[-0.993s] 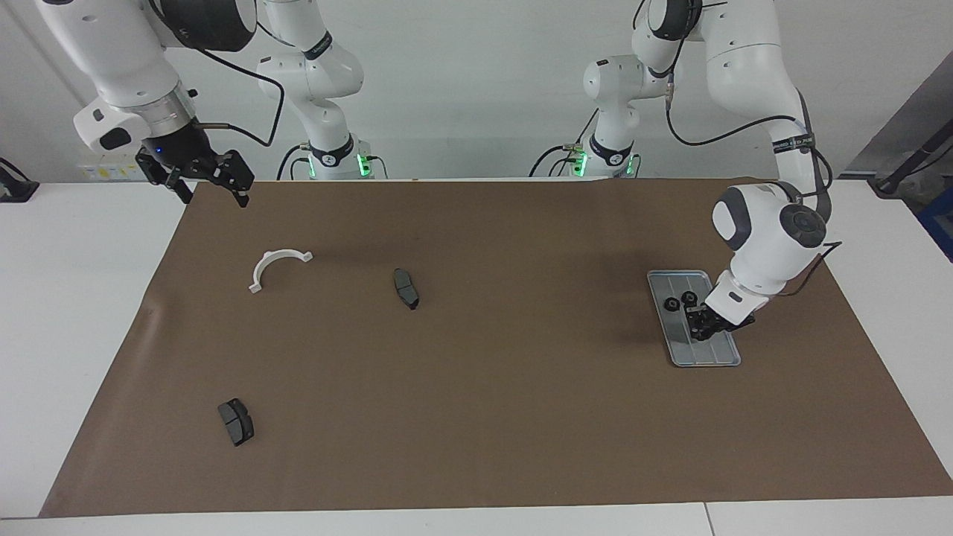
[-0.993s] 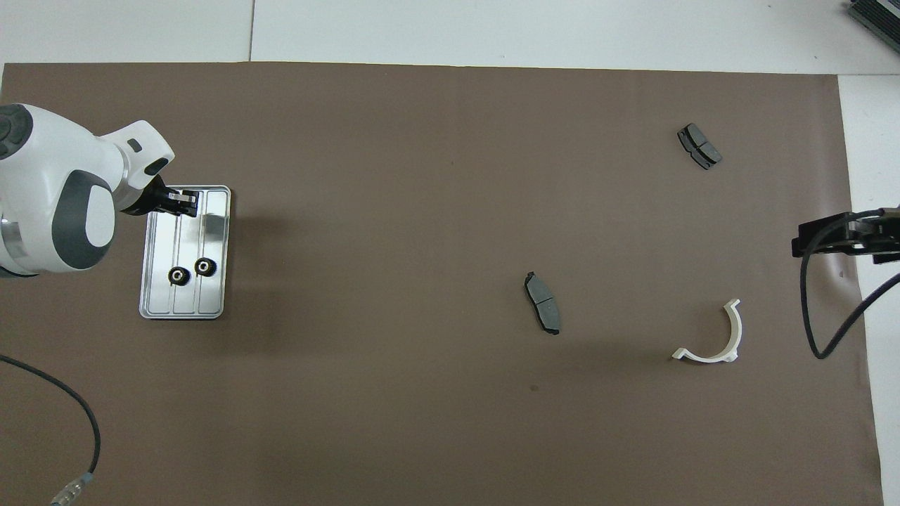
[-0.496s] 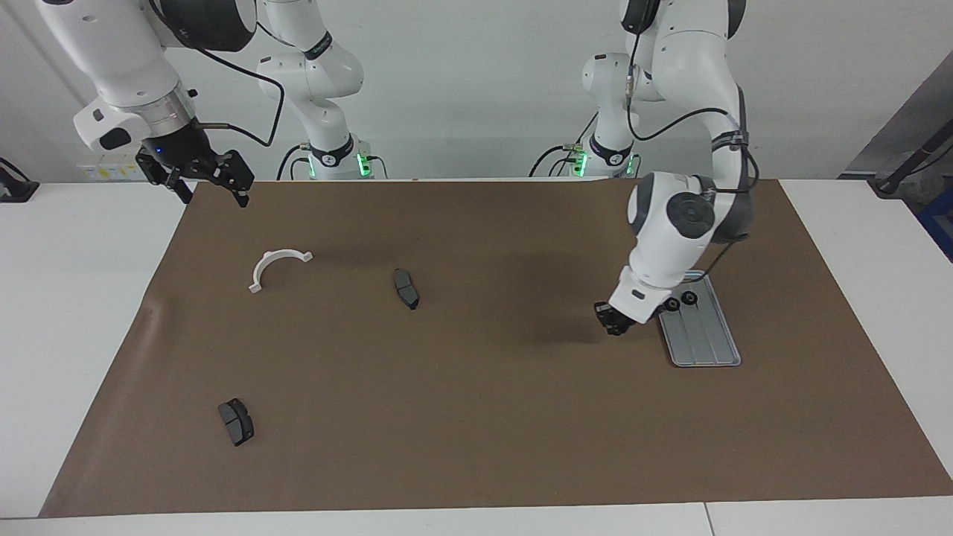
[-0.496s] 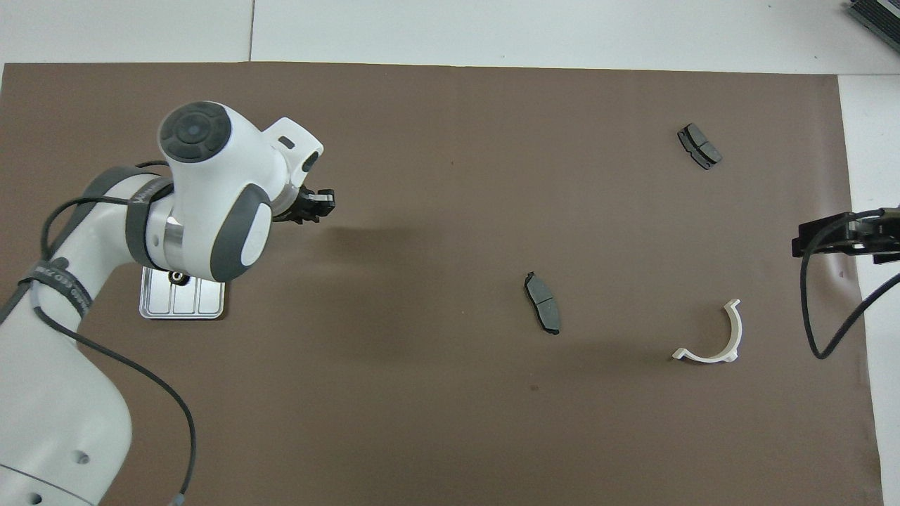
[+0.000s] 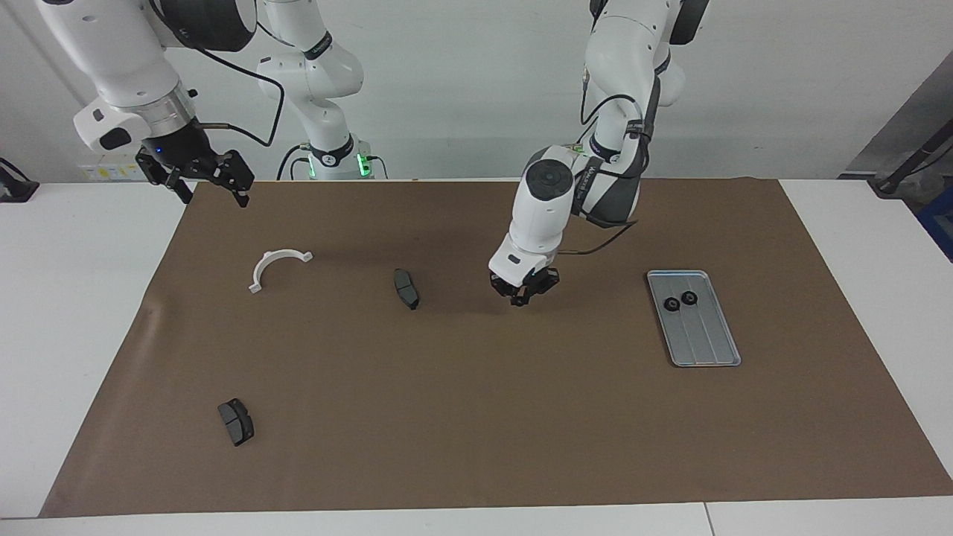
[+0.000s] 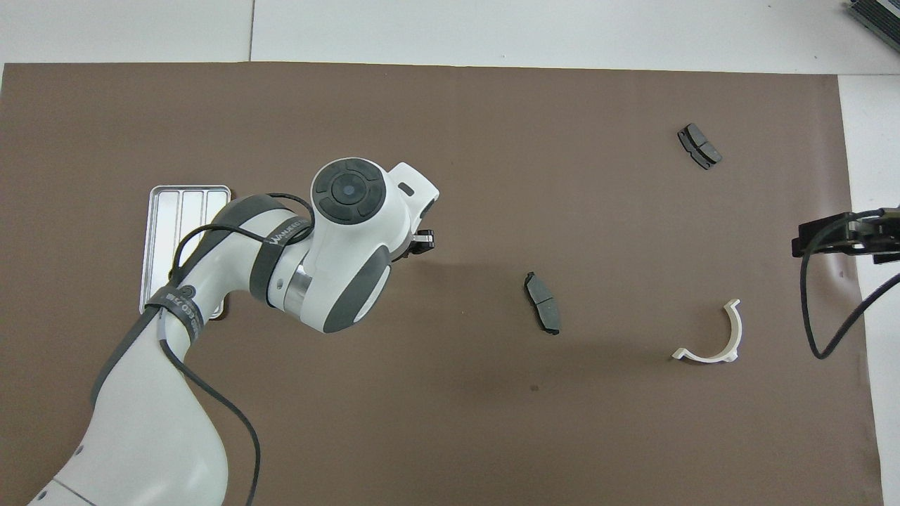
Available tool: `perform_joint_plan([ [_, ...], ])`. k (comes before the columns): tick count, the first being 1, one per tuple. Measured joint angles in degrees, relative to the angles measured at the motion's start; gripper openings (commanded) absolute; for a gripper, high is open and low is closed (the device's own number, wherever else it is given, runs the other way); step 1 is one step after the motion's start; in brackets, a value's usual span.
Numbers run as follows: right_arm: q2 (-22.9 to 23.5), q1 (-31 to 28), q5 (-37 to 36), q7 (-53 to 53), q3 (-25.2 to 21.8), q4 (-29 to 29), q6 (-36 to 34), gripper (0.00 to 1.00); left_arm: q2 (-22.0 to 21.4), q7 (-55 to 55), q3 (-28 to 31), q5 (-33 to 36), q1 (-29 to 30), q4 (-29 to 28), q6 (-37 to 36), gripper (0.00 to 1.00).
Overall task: Place bearing gear from tray to pile
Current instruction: 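Carry the gear to the table middle and open the left gripper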
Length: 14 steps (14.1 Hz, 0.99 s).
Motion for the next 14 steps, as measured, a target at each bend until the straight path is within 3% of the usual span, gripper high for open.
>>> perform_joint_plan([
  [1, 0.00, 0.00, 0.00, 0.00, 0.00, 0.00, 0.00, 1.00, 0.15, -0.19, 0.01, 0.00, -1.22, -0.64, 1.44, 0.05],
  [2, 0.00, 0.00, 0.00, 0.00, 0.00, 0.00, 0.00, 1.00, 0.37, -0.56, 0.00, 0.00, -2.11, -1.34, 3.10, 0.23],
  [4, 0.00, 0.00, 0.00, 0.00, 0.00, 0.00, 0.00, 1.00, 0.69, -1.09, 0.02, 0.00, -2.86, -2.09, 5.24, 1.00],
  [10, 0.00, 0.00, 0.00, 0.00, 0.00, 0.00, 0.00, 1.00, 0.40, -1.51, 0.99, 0.00, -1.87, -1.65, 6.77, 1.00],
  [14, 0.00, 0.00, 0.00, 0.00, 0.00, 0.00, 0.00, 1.00, -2.05, 2.13, 1.80, 0.00, 10.59, -1.22, 5.83, 1.00],
])
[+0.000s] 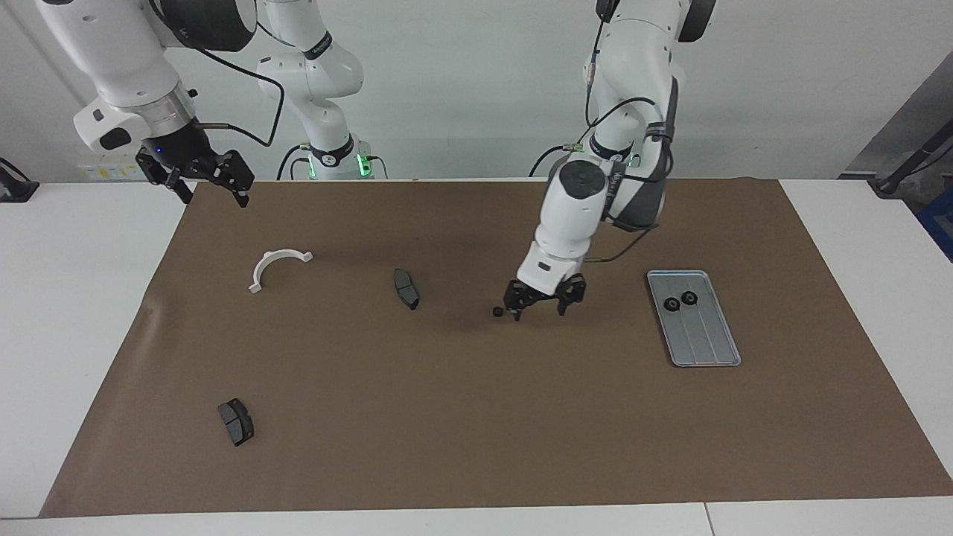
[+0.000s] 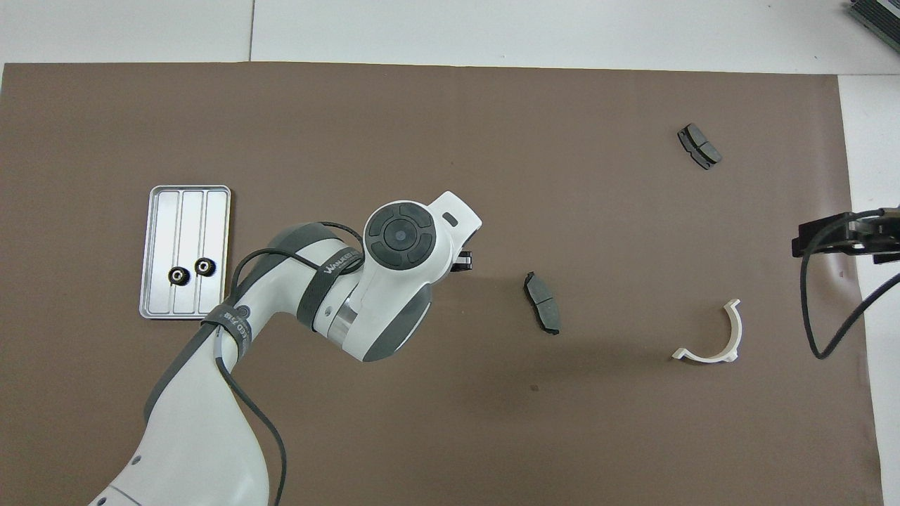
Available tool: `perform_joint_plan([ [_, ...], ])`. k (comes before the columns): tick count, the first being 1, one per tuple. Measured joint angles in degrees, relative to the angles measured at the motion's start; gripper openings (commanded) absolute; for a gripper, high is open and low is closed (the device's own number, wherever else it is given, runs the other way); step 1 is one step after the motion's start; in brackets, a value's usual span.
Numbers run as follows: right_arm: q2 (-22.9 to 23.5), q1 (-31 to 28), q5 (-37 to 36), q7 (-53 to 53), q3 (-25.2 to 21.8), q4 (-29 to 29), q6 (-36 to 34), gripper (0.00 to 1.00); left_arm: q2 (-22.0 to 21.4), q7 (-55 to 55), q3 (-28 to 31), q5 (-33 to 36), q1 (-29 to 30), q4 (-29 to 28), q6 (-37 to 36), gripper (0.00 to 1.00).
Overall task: Place bearing gear from tray to pile
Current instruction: 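Carry the gear to the table middle and open the left gripper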
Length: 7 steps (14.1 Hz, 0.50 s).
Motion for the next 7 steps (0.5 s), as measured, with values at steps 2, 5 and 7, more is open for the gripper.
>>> perform_joint_plan([
  [2, 0.00, 0.00, 0.00, 0.00, 0.00, 0.00, 0.00, 1.00, -0.88, 7.13, 0.07, 0.00, 7.75, -0.06, -1.49, 1.00],
  [5, 0.00, 0.00, 0.00, 0.00, 0.00, 0.00, 0.00, 1.00, -1.09, 22.89, 0.10, -0.02, 17.32, -0.50, -4.55, 1.00],
  [7, 0.00, 0.00, 0.00, 0.00, 0.00, 0.00, 0.00, 1.00, -1.39, 32.56, 0.11, -0.05, 21.88, -1.82, -5.63, 1.00],
])
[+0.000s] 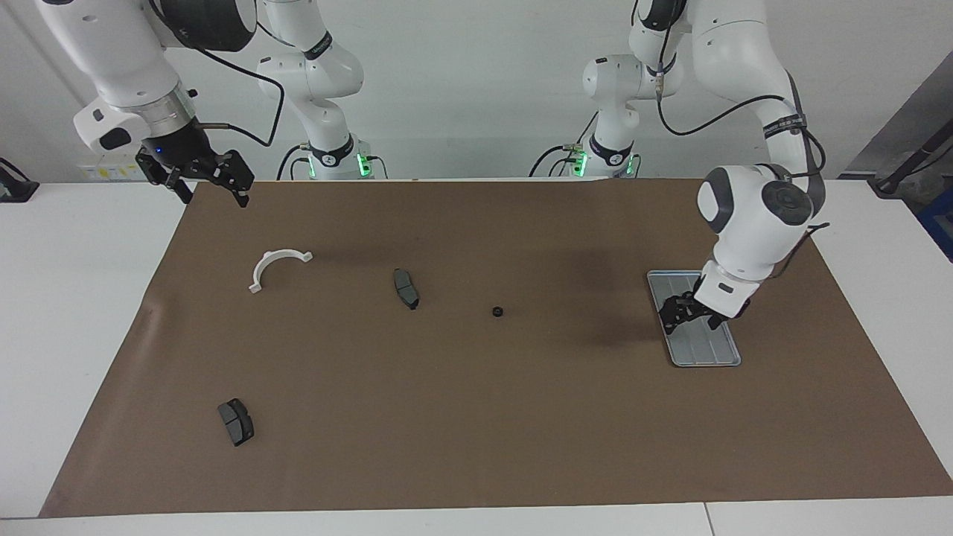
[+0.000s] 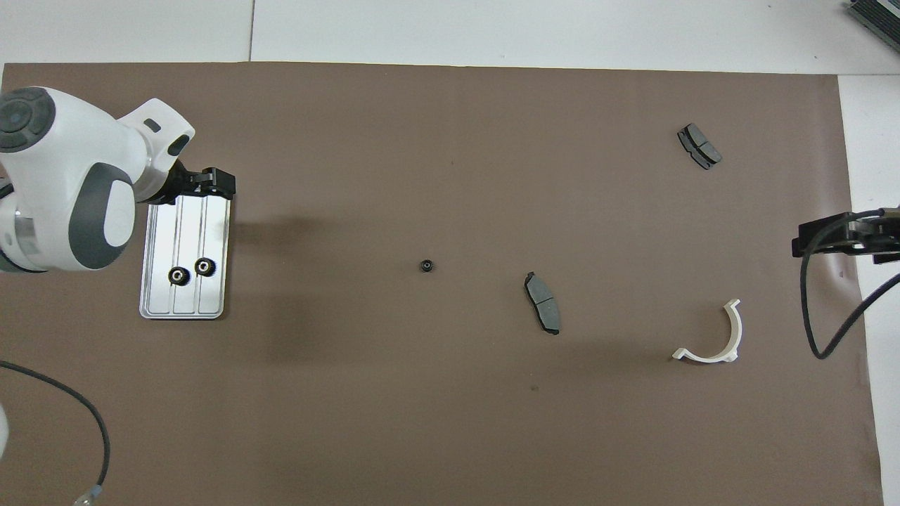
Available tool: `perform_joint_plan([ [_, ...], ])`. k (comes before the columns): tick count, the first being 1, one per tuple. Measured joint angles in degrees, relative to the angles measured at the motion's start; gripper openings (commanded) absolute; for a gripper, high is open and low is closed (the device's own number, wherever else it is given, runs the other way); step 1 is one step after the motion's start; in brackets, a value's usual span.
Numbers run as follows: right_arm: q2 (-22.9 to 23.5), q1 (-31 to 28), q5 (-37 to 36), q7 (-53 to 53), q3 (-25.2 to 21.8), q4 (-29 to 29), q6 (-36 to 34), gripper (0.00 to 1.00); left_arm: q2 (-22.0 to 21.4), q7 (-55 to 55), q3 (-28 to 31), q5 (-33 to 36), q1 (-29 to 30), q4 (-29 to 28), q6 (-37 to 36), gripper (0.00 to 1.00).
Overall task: Place bearing gear from tray to pile
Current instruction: 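Carry the gear to the table middle and open the left gripper, then return the left gripper to the tray and grasp a second gear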
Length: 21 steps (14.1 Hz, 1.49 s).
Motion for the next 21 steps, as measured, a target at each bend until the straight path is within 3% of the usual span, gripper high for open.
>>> perform_joint_plan([
  [3, 0.00, 0.00, 0.00, 0.00, 0.00, 0.00, 0.00, 1.00, -1.44, 5.95, -0.09, -0.01, 3.20, -4.33, 0.61, 1.00],
  [8, 0.00, 0.00, 0.00, 0.00, 0.00, 0.00, 0.00, 1.00, -4.87, 3.98, -0.28, -0.05, 3.66, -13.36, 3.31, 1.00],
  [15, 0.00, 0.00, 0.00, 0.00, 0.00, 0.00, 0.00, 1.00, -6.33, -21.07, -0.39, -0.13, 4.82, -16.42, 5.36, 1.00],
  [21, 0.00, 0.00, 0.00, 0.00, 0.00, 0.00, 0.00, 1.00, -6.73, -37.52, -0.44, -0.13, 4.82, -21.52, 14.69, 0.98],
])
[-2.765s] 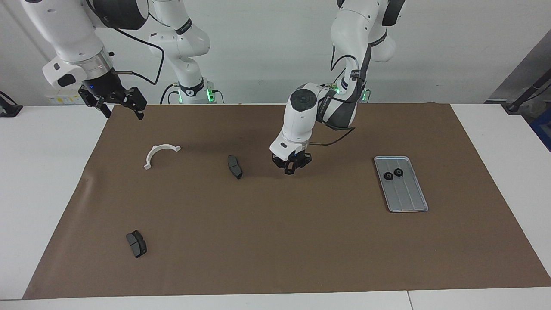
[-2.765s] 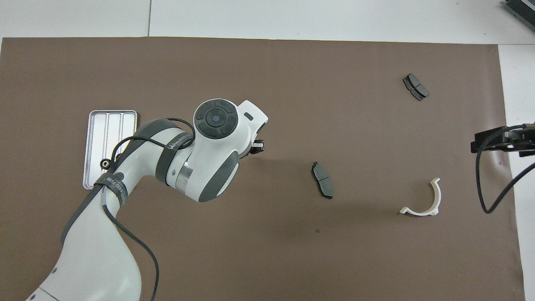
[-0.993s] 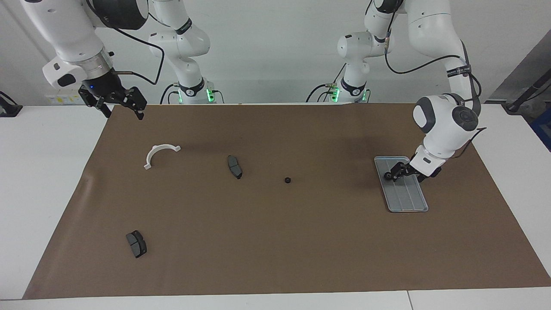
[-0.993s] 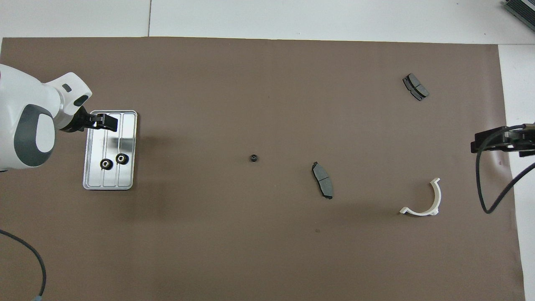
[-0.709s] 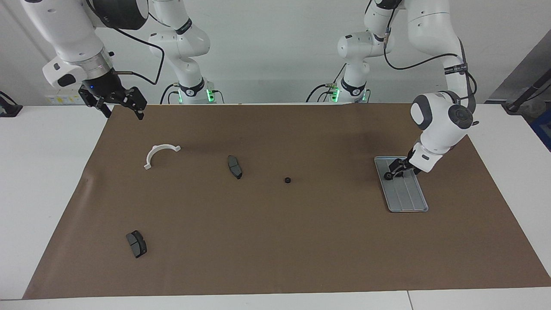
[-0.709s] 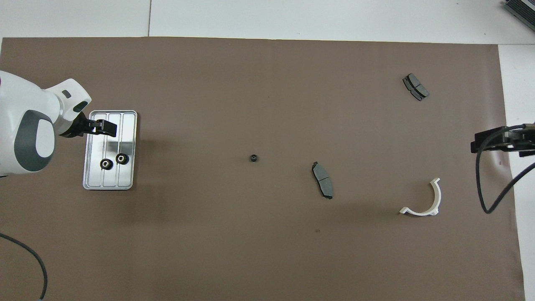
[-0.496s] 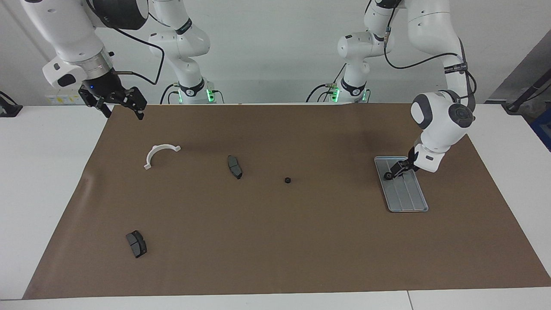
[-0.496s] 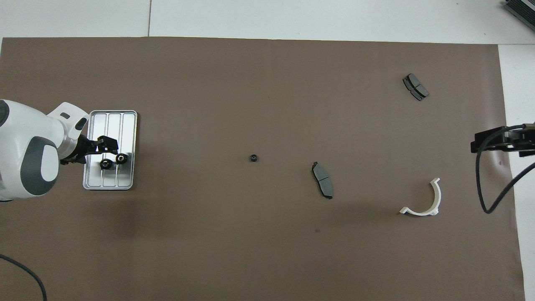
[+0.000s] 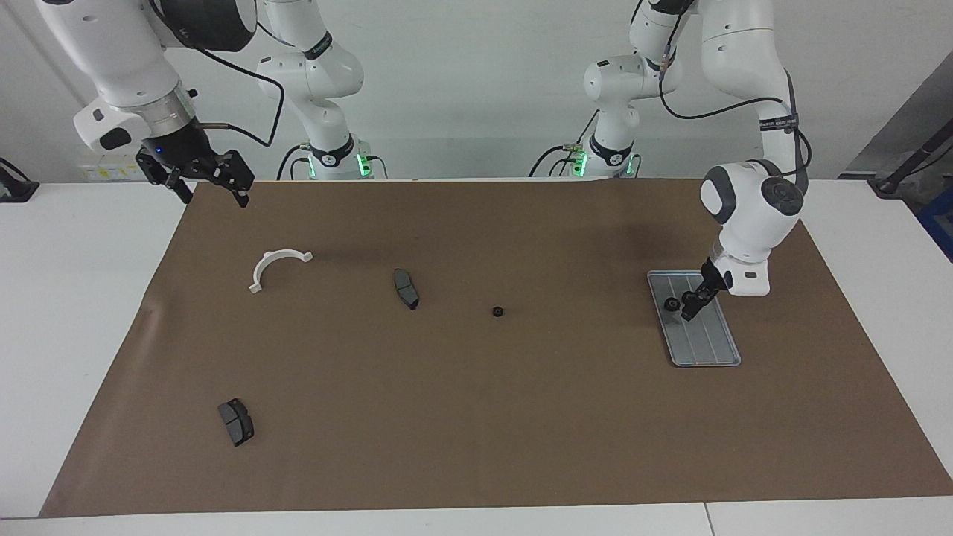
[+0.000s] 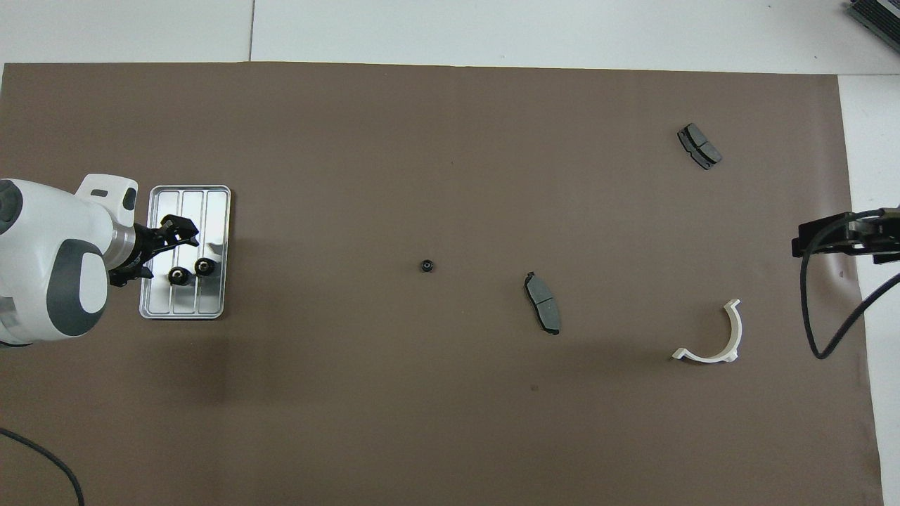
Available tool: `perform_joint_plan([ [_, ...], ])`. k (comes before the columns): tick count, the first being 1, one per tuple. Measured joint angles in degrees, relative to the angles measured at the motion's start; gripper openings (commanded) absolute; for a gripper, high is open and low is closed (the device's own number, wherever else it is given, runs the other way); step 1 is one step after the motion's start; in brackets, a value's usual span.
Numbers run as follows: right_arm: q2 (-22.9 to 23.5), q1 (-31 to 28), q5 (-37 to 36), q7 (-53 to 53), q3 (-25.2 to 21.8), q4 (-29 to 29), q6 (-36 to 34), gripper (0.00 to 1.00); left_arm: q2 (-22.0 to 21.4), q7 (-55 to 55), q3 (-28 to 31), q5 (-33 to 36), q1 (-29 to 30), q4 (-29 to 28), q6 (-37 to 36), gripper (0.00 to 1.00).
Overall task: Place bearing gear from tray to pile
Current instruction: 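Return the left gripper to the tray and grasp a second gear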
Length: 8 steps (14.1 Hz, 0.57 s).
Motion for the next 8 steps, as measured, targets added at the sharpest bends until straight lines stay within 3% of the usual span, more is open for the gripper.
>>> perform_joint_plan([
  [8, -0.18, 0.03, 0.01, 0.00, 0.01, -0.05, 0.00, 1.00, -0.67, -11.58, -0.36, -0.02, -0.06, -1.56, 0.44, 0.82],
])
